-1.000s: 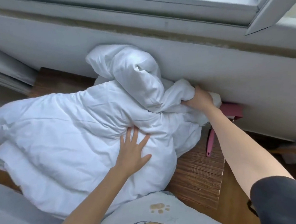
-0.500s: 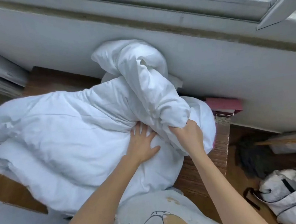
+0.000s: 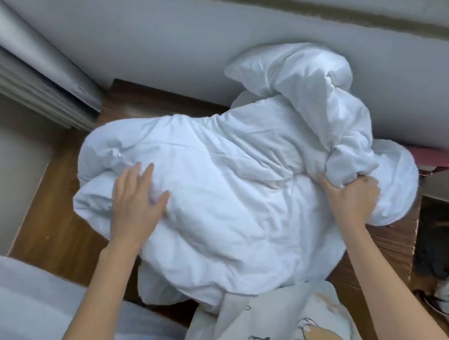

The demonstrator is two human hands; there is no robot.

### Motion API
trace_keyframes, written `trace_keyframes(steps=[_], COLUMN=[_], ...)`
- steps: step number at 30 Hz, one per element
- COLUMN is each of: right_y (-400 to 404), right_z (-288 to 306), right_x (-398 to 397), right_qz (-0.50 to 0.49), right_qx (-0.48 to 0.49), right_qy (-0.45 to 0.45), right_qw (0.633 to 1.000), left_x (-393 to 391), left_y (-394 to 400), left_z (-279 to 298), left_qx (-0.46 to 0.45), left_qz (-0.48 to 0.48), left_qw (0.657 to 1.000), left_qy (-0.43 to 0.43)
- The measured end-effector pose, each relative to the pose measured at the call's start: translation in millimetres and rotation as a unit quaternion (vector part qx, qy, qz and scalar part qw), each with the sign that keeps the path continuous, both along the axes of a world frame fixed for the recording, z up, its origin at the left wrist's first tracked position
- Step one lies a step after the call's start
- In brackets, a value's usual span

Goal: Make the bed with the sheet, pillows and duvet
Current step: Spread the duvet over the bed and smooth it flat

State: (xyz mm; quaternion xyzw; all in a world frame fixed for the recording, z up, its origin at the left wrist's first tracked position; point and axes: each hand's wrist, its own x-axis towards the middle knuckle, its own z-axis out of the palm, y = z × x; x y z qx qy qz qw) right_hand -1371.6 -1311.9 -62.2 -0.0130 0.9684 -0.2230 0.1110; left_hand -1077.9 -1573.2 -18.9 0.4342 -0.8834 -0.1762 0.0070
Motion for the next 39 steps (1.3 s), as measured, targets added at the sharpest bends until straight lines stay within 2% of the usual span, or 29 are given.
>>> trace_keyframes(steps=[2, 4, 7, 10, 12, 14, 16, 18, 20, 21, 22, 23, 27, 31, 37, 39], right_y=[-12, -23, -34, -48, -57, -63, -63, -62, -59, -57, -54, -49, -24, -3, 37, 49], right_z=[3, 4, 2, 2, 3, 4, 9, 13, 19, 22, 25, 29, 43, 63, 120, 139], right_x=[-3, -3, -5, -1, 9, 18, 24, 27, 32, 34, 36, 38, 44, 66, 99, 111], right_qz=[-0.045, -0.054, -0.074, -0.078, -0.066, -0.050, -0.027, -0.003, 0.018, 0.023, 0.029, 0.034, 0.061, 0.098, 0.245, 0.280], right_qx=[0.014, 0.014, -0.001, 0.007, -0.003, -0.017, -0.016, -0.011, -0.027, -0.048, -0.082, -0.119, -0.204, -0.254, -0.354, -0.393], right_qy=[0.001, -0.006, -0.023, -0.029, -0.017, -0.012, -0.016, -0.032, -0.053, -0.072, -0.099, -0.127, -0.192, -0.252, -0.319, -0.345], right_qw=[0.999, 0.998, 0.997, 0.996, 0.998, 0.999, 0.999, 0.999, 0.998, 0.996, 0.991, 0.984, 0.958, 0.929, 0.844, 0.805], left_x=[40, 64, 96, 103, 83, 53, 17, -17, -46, -57, -66, -71, -73, -71, -60, -50], left_y=[-31, -49, -67, -83, -84, -72, -47, -23, -8, -5, -4, -1, 26, 83, 188, 213], left_z=[-11, -25, -49, -63, -62, -60, -54, -61, -68, -70, -71, -72, -48, -12, 66, 96], left_qx=[-0.005, 0.061, 0.189, 0.308, 0.373, 0.423, 0.467, 0.485, 0.460, 0.428, 0.390, 0.362, 0.347, 0.341, 0.268, 0.230], left_qz=[0.053, 0.140, 0.300, 0.377, 0.398, 0.369, 0.321, 0.301, 0.309, 0.316, 0.323, 0.335, 0.380, 0.368, 0.376, 0.394], left_qw=[0.997, 0.987, 0.935, 0.866, 0.822, 0.794, 0.780, 0.777, 0.798, 0.821, 0.843, 0.850, 0.815, 0.792, 0.742, 0.726], left_qy=[-0.050, -0.040, 0.005, 0.113, 0.162, 0.232, 0.266, 0.265, 0.238, 0.206, 0.181, 0.184, 0.267, 0.347, 0.486, 0.514])
